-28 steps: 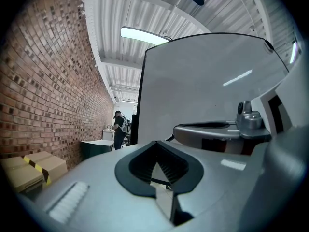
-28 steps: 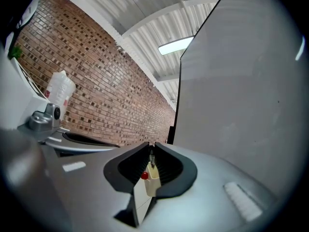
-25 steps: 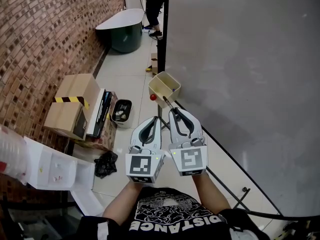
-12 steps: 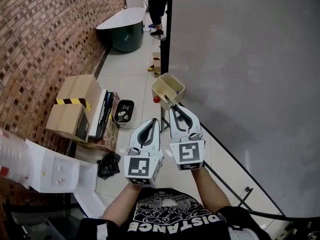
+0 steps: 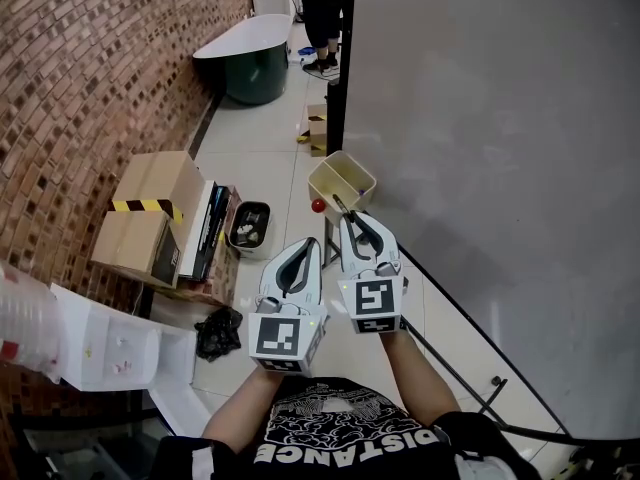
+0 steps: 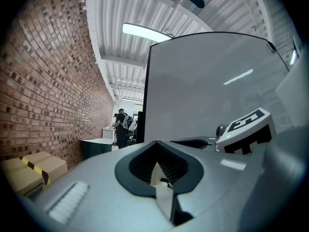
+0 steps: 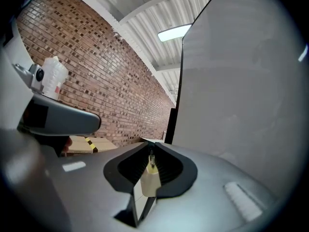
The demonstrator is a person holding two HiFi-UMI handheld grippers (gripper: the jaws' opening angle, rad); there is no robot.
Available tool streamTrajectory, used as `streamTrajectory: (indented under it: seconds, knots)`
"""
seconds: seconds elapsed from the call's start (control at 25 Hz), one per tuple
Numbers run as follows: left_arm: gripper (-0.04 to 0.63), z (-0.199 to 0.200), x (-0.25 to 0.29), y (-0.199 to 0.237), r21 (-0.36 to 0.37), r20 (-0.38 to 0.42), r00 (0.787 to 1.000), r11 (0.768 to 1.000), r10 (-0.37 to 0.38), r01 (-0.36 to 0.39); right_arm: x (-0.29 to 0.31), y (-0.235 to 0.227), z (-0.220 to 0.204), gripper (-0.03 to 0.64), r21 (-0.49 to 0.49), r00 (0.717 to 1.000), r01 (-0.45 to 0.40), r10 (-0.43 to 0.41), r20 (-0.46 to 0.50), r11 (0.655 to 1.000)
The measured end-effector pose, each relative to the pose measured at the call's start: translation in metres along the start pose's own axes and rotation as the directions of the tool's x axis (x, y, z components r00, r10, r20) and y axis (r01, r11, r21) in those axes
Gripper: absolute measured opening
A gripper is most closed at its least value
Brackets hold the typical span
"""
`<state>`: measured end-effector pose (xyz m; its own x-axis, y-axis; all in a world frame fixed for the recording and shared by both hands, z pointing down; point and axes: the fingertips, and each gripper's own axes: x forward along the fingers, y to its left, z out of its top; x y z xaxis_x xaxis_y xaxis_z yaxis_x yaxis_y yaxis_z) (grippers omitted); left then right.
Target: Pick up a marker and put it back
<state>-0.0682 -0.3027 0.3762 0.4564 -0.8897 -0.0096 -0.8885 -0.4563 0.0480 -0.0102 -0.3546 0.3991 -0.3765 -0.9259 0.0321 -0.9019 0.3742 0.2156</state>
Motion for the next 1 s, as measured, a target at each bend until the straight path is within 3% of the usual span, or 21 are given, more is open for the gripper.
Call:
streamTrajectory:
  seconds: [0.36,0.56,1.0]
  knots:
    - [0.005,0.001,0.005,0.016,-0.010,-0.005,0.999,0.999,0.037,-0.037,0.023,0.000,-0.025,0.034,0.003,0.999,-0.007,0.007,-0.046,1.000]
    - [0.005,-0.002,0.007,0.017,0.006,-0.008,1.000,1.000,0.014,-0.014,0.033,0.000,-0.037,0.034,0.009,0.998,-0.003,0.004,-0.070,1.000]
    - [0.005,-0.004,0.012,0.025,-0.002,-0.016,0.999,0.999,0.037,-0.037,0.042,-0.001,-0.050,0.034,0.007,0.995,-0.003,0.003,-0.102,1.000]
